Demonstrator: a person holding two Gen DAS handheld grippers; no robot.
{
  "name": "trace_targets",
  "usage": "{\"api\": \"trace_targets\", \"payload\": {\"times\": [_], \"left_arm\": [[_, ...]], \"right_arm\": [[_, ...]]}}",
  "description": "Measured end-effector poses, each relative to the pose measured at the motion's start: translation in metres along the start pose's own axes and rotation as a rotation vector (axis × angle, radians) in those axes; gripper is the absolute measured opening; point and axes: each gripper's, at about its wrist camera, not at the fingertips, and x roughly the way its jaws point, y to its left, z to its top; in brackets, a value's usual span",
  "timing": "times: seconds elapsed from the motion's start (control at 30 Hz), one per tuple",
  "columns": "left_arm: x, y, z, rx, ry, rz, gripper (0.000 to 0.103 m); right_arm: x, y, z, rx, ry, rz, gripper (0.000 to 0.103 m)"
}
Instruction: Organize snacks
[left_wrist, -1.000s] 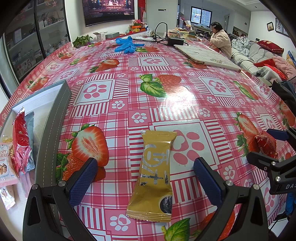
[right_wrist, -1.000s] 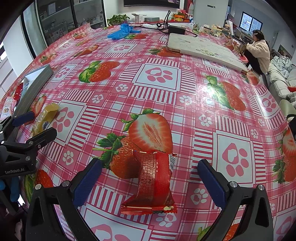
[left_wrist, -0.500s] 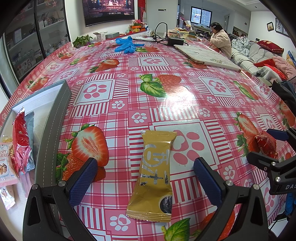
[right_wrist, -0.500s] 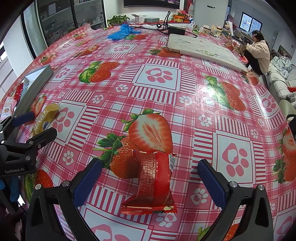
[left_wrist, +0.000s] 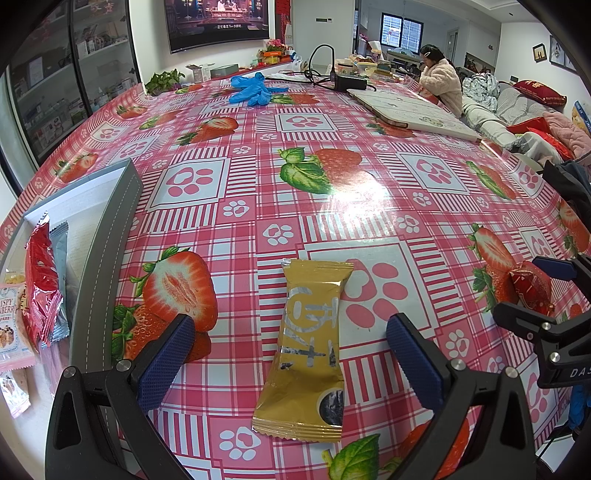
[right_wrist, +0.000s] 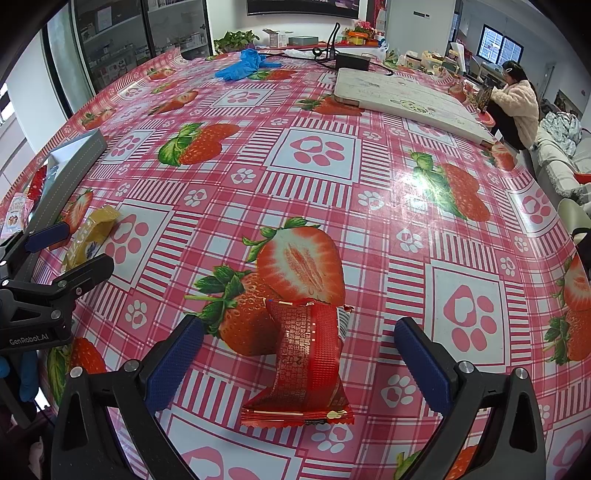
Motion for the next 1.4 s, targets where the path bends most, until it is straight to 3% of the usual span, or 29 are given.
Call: {"api": "trace_targets", "payload": {"times": [0.67, 0.9, 1.0, 1.07, 1.1, 1.13, 1.17, 1.2, 1.23, 1.4], "left_arm": [[0.001, 0.0, 0.002, 0.007, 0.017, 0.001, 0.103], [0.011, -0.001, 0.022, 0.025, 0.158, 0.0, 0.103], [0.012, -0.002, 0.023, 0.03, 0.175, -0.007, 0.1], [0.009, -0.005, 0.021, 0.044, 0.171, -0.02, 0.088], [0.006, -0.009, 0.021, 0.062, 0.167, -0.033, 0.083], [0.003, -0.013, 0.021, 0.077, 0.164, -0.043, 0.071], [0.001, -0.016, 0.021, 0.09, 0.161, -0.05, 0.054], [-0.002, -0.02, 0.021, 0.107, 0.16, -0.059, 0.045], [-0.003, -0.022, 0.021, 0.112, 0.159, -0.065, 0.027], [-0.012, -0.017, 0.018, 0.058, 0.169, -0.119, 0.024]], "right_arm": [[0.0, 0.0, 0.003, -0.002, 0.021, 0.0, 0.103], [0.007, -0.001, 0.015, -0.003, 0.116, 0.008, 0.103], [0.01, -0.001, 0.019, 0.0, 0.145, 0.005, 0.103], [0.01, -0.001, 0.02, 0.0, 0.144, 0.002, 0.097], [0.008, 0.0, 0.021, -0.001, 0.134, 0.003, 0.088], [0.006, 0.0, 0.021, -0.001, 0.126, 0.002, 0.082], [0.004, 0.0, 0.021, 0.0, 0.12, 0.0, 0.066], [0.001, -0.001, 0.022, 0.005, 0.112, -0.001, 0.047], [-0.002, -0.002, 0.021, 0.01, 0.107, -0.002, 0.043], [-0.01, -0.012, 0.011, 0.078, 0.1, 0.051, 0.037]]}}
